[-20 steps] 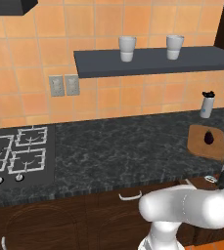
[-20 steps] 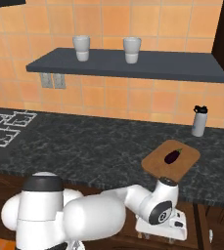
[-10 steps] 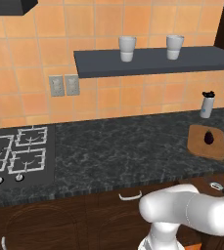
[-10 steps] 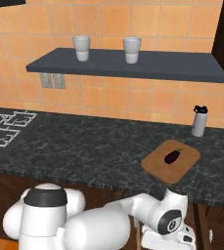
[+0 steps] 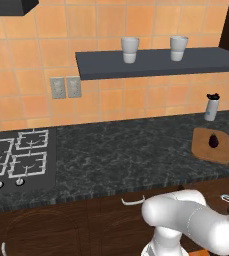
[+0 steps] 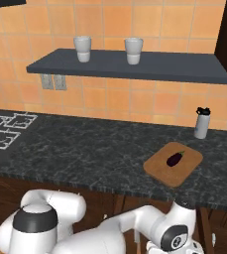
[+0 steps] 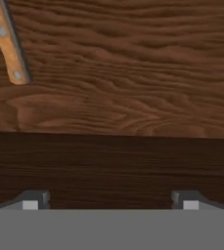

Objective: Place the appropriate cutting tool for cutting the eggplant skin on the cutting board.

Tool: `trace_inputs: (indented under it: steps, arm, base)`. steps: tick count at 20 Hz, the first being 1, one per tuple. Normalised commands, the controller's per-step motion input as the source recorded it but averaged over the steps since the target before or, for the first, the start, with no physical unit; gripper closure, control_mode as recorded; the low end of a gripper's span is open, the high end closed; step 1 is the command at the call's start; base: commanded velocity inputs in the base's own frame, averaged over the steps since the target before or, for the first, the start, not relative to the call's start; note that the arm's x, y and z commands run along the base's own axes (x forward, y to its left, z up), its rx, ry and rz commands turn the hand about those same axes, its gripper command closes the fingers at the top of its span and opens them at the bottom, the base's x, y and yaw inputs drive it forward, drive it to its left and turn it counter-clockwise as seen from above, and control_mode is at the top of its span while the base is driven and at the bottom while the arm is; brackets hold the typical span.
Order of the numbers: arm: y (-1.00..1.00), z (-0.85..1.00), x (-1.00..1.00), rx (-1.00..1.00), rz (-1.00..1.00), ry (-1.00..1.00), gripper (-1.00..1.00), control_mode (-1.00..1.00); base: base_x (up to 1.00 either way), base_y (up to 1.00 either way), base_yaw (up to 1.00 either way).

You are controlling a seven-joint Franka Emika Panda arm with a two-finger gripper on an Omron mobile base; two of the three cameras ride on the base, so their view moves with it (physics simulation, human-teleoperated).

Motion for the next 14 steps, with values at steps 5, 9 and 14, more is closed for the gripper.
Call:
trace_inputs:
  steps: [5, 9, 14]
  arm:
    - [-0.05, 0.47, 0.96, 0.09, 0.07, 0.00, -1.00, -1.00]
    - [-0.17, -0.01, 1.00, 0.11, 0.14, 0.00, -1.00, -1.00]
    - [-0.37, -0.06, 0.74, 0.10, 0.17, -0.11, -1.00, -1.00]
  base:
    - [0.00, 0.00, 0.00]
    - [0.00, 0.00, 0.00]
    - [0.00, 0.00, 0.00]
